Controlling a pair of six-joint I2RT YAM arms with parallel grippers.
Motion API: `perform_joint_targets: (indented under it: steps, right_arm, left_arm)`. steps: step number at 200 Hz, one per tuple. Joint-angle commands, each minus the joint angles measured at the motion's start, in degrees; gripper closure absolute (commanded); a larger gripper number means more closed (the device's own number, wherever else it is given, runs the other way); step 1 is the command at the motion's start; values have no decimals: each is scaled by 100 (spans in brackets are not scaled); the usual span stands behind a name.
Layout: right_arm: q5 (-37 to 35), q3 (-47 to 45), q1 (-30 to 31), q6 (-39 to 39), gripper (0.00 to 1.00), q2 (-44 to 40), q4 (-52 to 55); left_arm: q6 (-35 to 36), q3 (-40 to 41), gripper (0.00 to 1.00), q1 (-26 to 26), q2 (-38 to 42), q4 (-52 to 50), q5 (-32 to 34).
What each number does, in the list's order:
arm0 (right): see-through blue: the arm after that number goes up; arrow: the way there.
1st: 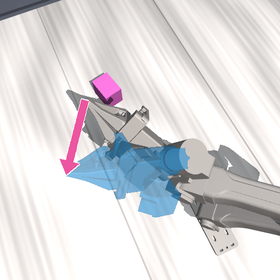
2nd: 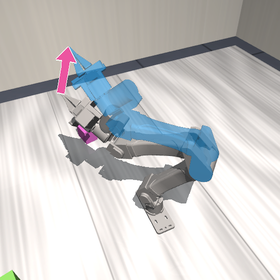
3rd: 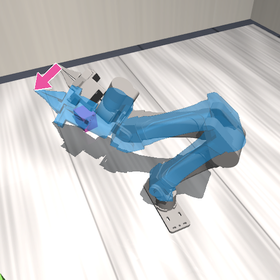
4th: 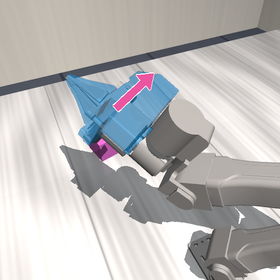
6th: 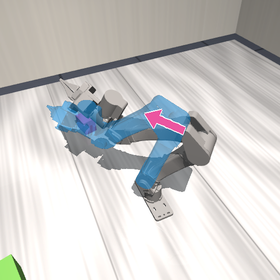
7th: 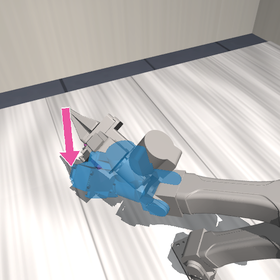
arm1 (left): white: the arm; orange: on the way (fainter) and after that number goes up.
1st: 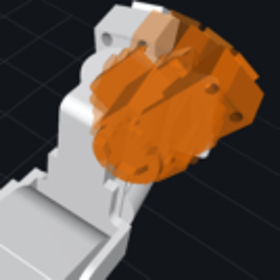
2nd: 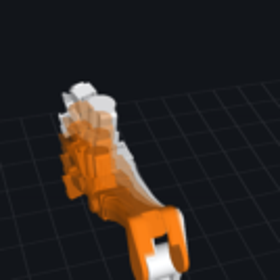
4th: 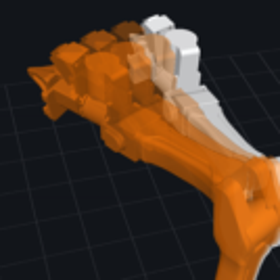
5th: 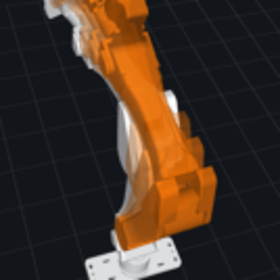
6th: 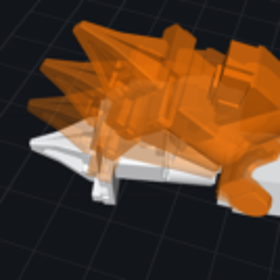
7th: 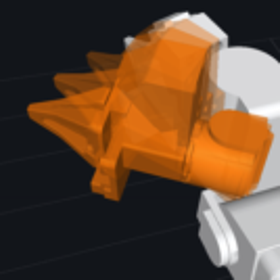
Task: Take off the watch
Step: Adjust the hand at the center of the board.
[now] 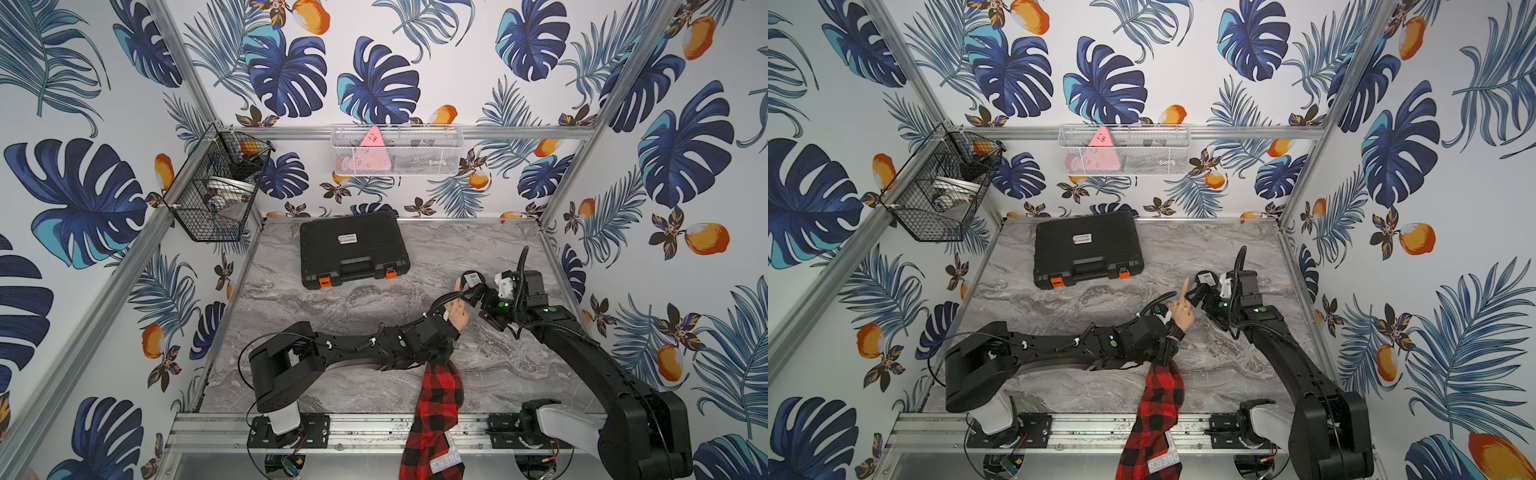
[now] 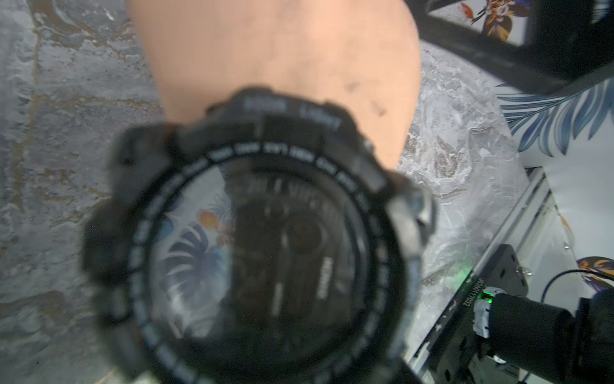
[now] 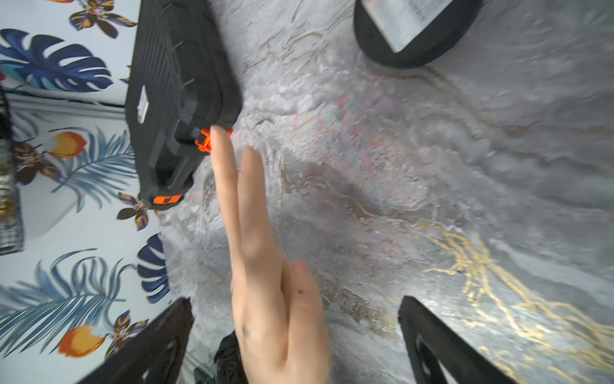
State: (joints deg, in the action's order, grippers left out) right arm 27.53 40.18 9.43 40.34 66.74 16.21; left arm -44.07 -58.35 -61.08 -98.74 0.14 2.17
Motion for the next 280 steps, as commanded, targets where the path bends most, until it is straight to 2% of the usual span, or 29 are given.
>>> perform_joint_targets:
  steps: [1, 23, 43, 85, 139, 150, 162, 181, 195, 219, 240, 280]
  right_arm:
    - [673, -230, 199, 439, 0, -83, -963]
    - [644, -368, 580, 498, 3, 2, -1216]
    - [432, -416, 861, 580, 9, 117, -1314]
    - [307, -496, 999, 731, 32, 360, -1586]
    - [134, -435, 1085, 695, 52, 438, -1444]
    - [3, -394, 1096, 684, 59, 441, -1305]
    - [-189, -301, 1141, 647, 64, 458, -1052]
    - [-599, -110, 1271, 541, 68, 492, -588]
    - [-840, 23, 1321, 512, 70, 534, -300]
    - [-1233, 246, 1447, 517, 71, 642, 138]
    - [-1686, 561, 1631, 476, 72, 855, 648]
    - [-3222, 1479, 2376, 459, 73, 1523, 2112]
  left_arm:
    - [-184, 1, 68, 60, 126, 555, -185]
    - [-230, 29, 68, 70, 200, 639, -243]
    - [-234, 72, 69, 70, 273, 710, -250]
    - [-268, 237, 70, 70, 410, 853, -235]
    - [-267, 245, 69, 70, 486, 744, -165]
    - [-245, 221, 65, 70, 492, 701, -119]
    - [-183, 171, 54, 70, 511, 565, -28]
    - [-103, 150, 38, 70, 606, 280, 111]
    - [-24, 190, 29, 70, 745, 106, 155]
    - [163, 136, 22, 70, 985, -551, 326]
    - [356, 94, 20, 70, 1227, -1034, 400]
    - [790, -26, 18, 243, 1861, -2124, 871]
